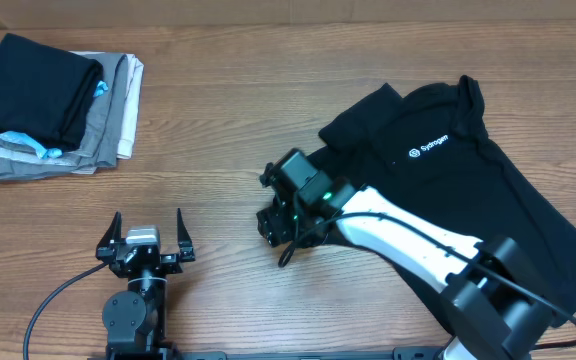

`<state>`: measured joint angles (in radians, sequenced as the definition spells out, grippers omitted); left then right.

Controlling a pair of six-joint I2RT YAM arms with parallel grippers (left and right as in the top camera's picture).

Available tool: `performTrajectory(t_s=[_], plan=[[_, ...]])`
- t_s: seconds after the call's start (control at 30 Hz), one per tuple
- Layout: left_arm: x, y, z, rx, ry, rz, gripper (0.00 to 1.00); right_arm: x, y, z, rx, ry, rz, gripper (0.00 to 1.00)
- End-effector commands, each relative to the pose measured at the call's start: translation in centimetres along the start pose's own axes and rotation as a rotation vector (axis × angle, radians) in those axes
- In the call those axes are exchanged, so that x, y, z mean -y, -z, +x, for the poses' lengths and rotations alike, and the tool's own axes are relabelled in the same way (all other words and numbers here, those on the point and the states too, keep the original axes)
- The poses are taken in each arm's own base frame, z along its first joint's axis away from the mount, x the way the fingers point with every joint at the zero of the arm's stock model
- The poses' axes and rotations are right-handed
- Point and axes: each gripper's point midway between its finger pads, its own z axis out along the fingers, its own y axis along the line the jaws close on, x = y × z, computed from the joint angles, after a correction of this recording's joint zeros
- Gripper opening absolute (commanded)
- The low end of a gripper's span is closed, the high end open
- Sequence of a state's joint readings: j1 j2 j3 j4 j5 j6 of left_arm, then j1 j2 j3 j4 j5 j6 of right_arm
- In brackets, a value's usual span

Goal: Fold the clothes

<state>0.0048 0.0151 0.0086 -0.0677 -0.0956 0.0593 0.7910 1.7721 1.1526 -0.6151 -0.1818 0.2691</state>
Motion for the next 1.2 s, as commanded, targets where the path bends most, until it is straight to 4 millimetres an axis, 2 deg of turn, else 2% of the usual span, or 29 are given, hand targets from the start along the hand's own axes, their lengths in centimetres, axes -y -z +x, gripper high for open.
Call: performTrajectory(t_s=[0.0, 0.43, 0.67, 0.73, 0.93, 0.97, 1.07, 1.17], plan=[[-0.4, 0.0, -0.1, 0.007, -0.014, -0.02, 1.0, 4.4, -0.6, -0.6, 0.065, 0.02, 0.292, 0.72], [-0.4, 0.0, -0.1, 0.007, -0.014, -0.02, 1.0, 5.4, -1.2, -1.1, 0.119, 0.013, 0.357, 0.72], [-0.4, 0.0, -0.1, 0.007, -0.014, -0.02, 1.0, 6.1, -2.7, -0.2, 0.081, -0.008, 0.373, 0.7], [-0.4, 0.0, -0.1, 0.007, -0.015, -0.02, 1.0, 6.1, -2.7, -0.3, 0.084, -0.009, 0.377, 0.59], [-0.4, 0.0, -0.1, 0.007, -0.015, -0.02, 1.0, 7.1, -1.9, -0.5, 0.097, -0.054, 0.426, 0.06], [-0.4, 0.0, -0.1, 0.007, -0.014, -0.02, 1.0, 7.4, -1.4, -0.7, 0.099, -0.08, 0.431, 0.04], [-0.4, 0.0, -0.1, 0.007, -0.014, -0.02, 1.0, 8.4, 0.0, -1.4, 0.117, -0.137, 0.438, 0.04], [-0.4, 0.0, -0.1, 0.007, -0.015, -0.02, 1.0, 9.6, 0.4, -1.7, 0.114, -0.182, 0.422, 0.04]])
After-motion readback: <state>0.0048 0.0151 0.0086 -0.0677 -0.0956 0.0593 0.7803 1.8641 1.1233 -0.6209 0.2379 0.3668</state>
